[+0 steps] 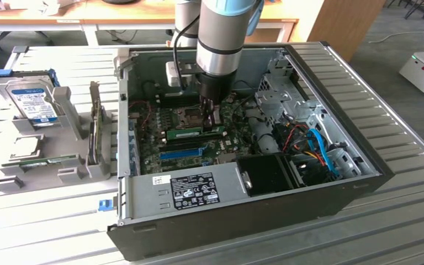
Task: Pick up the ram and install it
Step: 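Insert the ram into the slot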
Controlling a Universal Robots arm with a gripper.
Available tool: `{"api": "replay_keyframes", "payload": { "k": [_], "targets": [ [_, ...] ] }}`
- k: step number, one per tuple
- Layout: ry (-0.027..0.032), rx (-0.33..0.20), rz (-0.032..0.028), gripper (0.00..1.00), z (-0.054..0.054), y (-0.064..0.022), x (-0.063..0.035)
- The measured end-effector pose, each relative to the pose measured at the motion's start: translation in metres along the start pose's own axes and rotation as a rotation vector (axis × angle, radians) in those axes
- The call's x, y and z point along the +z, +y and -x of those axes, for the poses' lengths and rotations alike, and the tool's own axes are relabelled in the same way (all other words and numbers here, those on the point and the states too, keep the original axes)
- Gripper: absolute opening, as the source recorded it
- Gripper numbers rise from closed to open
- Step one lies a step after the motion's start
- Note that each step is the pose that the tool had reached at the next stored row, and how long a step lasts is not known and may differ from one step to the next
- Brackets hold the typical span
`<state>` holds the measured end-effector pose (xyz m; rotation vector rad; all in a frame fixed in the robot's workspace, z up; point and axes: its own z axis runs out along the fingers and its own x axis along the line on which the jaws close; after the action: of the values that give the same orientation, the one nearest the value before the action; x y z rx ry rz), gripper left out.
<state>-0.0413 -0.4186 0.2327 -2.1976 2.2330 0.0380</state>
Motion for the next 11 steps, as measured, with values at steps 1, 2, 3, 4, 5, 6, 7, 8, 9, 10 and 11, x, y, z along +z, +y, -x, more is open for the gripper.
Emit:
{"api": "replay_keyframes", "payload": {
  "k": [1, 2, 3, 4, 5, 6, 7, 8, 9, 10, 11],
  "targets": [
    [0.0, 0.0, 0.0, 0.12, 0.0003, 0.0, 0.0],
    [0.0003, 0.0, 0.0001, 0.12, 0.0005, 0.0, -0.0001],
    [0.0003, 0.0, 0.0001, 0.12, 0.0008, 0.0001, -0.0001],
    [0.0003, 0.0, 0.0001, 0.12, 0.001, 0.0001, 0.0],
    [0.0003, 0.0, 0.0001, 0.12, 0.001, 0.0001, 0.0],
    [0.0003, 0.0, 0.0001, 0.12, 0.001, 0.0001, -0.0001],
    [0.0004, 0.0, 0.0001, 0.12, 0.001, 0.0001, -0.0001],
    [0.0005, 0.0, 0.0002, 0.12, 0.001, 0.0001, -0.0001],
    [0.0004, 0.0, 0.0002, 0.12, 0.001, 0.0001, -0.0001],
    [0.0004, 0.001, 0.0002, 0.12, 0.001, 0.0001, -0.0001],
    [0.0004, 0.001, 0.0002, 0.12, 0.001, 0.0001, -0.0001]
  ]
}}
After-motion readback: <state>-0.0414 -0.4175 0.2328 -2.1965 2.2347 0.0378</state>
